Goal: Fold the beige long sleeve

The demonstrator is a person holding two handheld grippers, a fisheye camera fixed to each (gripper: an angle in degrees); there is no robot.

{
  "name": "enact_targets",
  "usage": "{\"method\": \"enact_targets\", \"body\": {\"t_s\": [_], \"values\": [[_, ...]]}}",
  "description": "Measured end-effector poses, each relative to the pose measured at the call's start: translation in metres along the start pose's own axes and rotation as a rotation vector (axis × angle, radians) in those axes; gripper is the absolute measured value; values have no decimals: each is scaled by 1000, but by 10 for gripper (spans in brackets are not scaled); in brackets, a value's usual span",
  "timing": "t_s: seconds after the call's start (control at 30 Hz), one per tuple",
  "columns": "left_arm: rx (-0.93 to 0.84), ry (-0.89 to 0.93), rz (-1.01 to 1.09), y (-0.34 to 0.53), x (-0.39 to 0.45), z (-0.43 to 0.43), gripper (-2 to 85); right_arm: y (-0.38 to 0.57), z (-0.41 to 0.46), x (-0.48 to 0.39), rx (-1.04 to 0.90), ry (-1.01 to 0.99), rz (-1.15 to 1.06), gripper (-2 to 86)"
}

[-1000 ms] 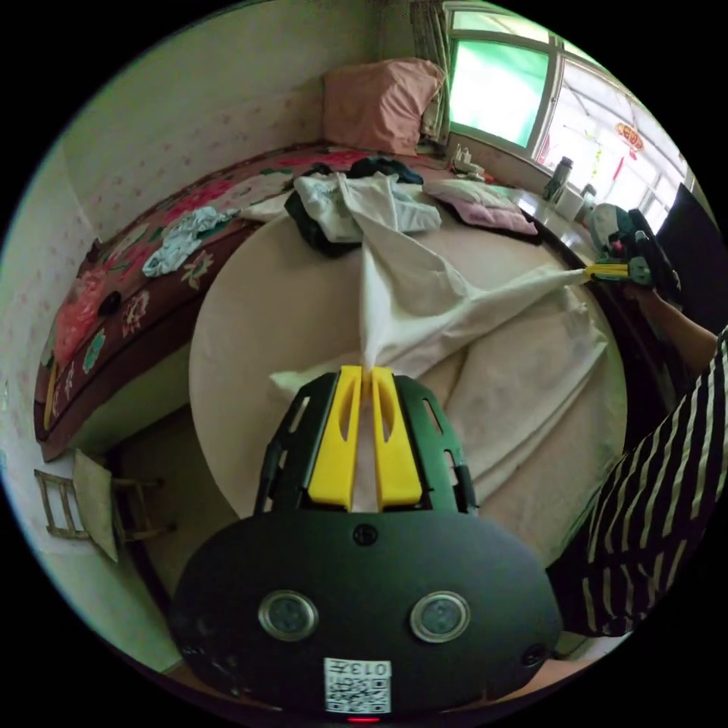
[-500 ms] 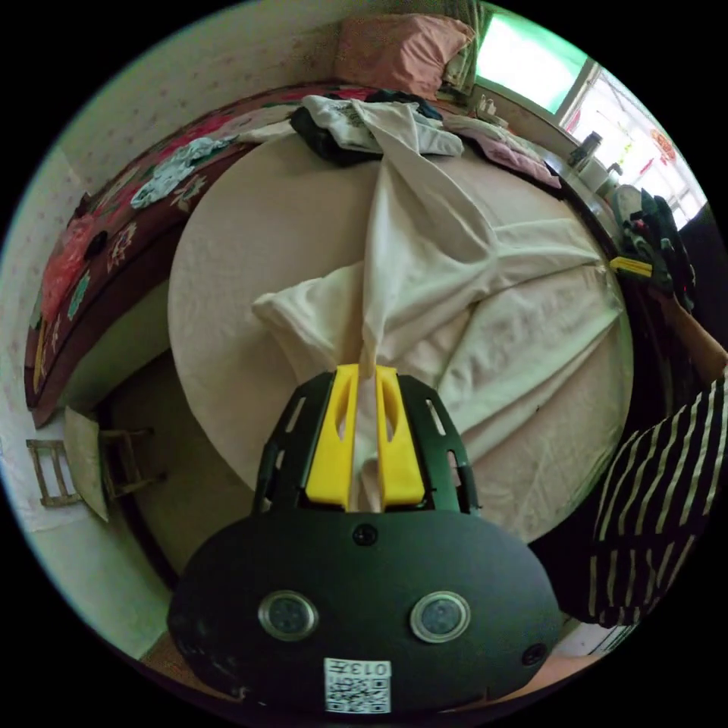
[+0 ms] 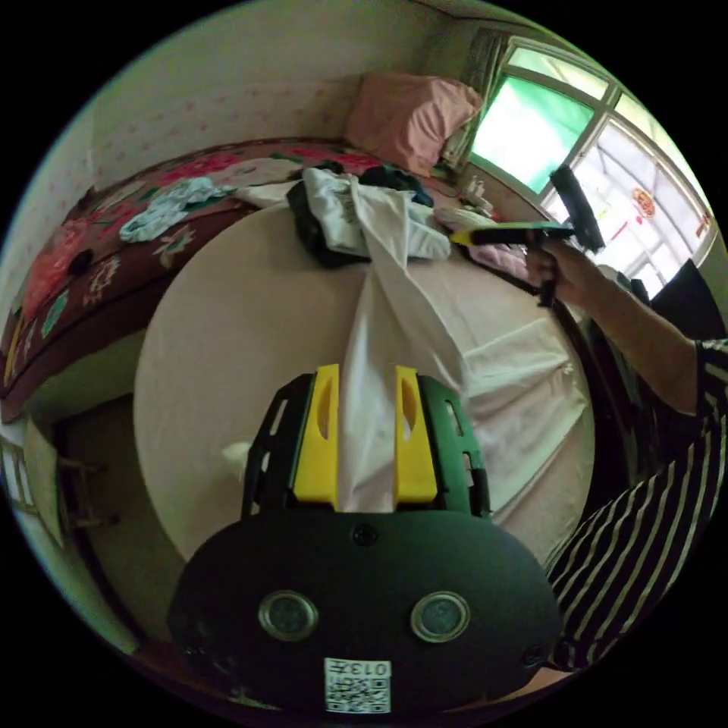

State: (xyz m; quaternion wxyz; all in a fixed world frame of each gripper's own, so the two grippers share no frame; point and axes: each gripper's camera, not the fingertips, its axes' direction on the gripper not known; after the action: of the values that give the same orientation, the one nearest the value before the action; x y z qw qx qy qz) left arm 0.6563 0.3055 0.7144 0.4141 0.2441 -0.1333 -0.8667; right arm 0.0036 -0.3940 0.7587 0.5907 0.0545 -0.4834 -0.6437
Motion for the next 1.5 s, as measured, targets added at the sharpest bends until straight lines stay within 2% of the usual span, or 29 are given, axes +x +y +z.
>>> {"method": "enact_targets", "body": {"t_s": [0.17,0.23,0.43,0.5,0.57,0.67,0.8,0.87,0.93,1.07,1.13,1.3,1.5], "values": [[-209,-80,54,-41,8,60,118,-87,51,11,-108,63,56,119],[-267,-75,68,-47,13,78,91,-109,63,17,-124,94,90,125],[-269,-86,105,-45,30,86,21,-143,104,21,-245,191,93,100],[-263,-81,105,-45,31,85,13,-144,109,24,-273,252,91,38],[-250,-64,95,-43,29,82,8,-142,101,25,-272,254,71,26],[-186,-55,83,-39,27,63,5,-129,59,34,-155,99,94,17],[-44,-73,226,-24,51,17,4,-55,-52,35,175,-175,-40,13],[-12,-111,298,-12,65,2,4,-7,-97,31,282,-188,-123,13],[-12,-148,353,2,84,-13,4,42,-130,27,309,-164,-128,12],[72,-167,445,35,121,-38,5,179,-196,5,442,-242,-102,10],[-8,-138,517,58,146,-31,8,235,-202,-14,393,-180,-54,10],[-254,-126,584,100,167,24,26,353,-147,-77,4,-71,138,10],[-446,-86,590,121,152,51,75,398,-107,-138,-280,-23,-28,8]]}}
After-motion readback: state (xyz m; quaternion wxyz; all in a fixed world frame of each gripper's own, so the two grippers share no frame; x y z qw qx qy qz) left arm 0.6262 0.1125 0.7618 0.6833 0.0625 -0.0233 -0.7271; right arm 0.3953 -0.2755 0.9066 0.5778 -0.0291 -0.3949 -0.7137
